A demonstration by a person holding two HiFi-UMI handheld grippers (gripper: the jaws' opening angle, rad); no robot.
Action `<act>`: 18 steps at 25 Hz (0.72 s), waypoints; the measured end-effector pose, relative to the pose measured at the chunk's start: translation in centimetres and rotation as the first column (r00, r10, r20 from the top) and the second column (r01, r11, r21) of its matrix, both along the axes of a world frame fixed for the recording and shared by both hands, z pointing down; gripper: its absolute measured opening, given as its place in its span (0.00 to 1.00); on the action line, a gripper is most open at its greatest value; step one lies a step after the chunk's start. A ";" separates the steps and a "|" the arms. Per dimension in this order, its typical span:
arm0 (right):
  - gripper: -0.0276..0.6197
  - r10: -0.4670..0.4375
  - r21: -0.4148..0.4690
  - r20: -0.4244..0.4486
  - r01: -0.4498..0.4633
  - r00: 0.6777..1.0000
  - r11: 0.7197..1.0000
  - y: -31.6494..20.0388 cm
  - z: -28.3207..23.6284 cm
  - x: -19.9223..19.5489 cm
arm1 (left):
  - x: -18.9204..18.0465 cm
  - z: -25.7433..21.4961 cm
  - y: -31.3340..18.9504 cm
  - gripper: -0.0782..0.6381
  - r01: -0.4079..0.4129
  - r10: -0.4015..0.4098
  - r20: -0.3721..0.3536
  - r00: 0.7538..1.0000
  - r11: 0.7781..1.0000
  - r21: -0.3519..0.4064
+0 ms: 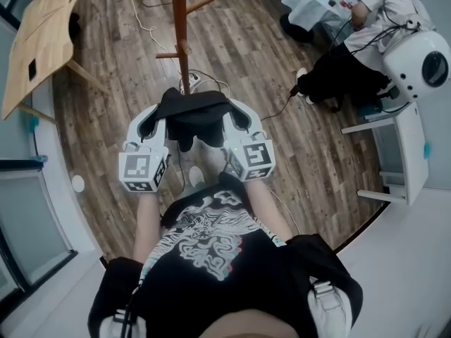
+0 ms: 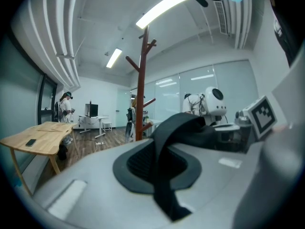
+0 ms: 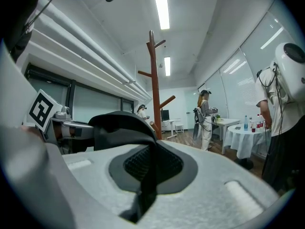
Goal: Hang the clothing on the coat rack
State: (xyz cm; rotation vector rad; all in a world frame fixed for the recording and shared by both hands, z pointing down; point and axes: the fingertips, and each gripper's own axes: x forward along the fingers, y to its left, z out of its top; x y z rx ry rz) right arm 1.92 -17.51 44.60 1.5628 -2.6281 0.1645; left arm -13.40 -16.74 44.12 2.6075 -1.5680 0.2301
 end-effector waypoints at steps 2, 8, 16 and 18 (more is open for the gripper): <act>0.06 -0.002 0.010 0.003 0.002 1.000 1.000 -0.1 -0.4 -0.1 | 0.0 -0.3 -0.2 0.12 -0.001 0.001 0.001 1.000 1.000 0.007; 0.06 -0.002 0.026 0.015 0.002 1.000 1.000 -0.2 -1.3 -0.6 | -0.8 -1.0 -0.7 0.12 0.003 -0.003 0.001 1.000 1.000 0.029; 0.06 -0.010 0.048 0.004 0.010 1.000 0.999 -1.1 -2.5 -1.1 | -1.4 -2.1 -1.6 0.12 0.009 -0.008 -0.006 1.000 0.999 0.047; 0.06 -0.013 0.051 0.007 0.012 1.000 0.999 -1.5 -2.8 -1.1 | -1.5 -2.3 -2.0 0.12 0.011 -0.011 -0.007 1.000 0.999 0.049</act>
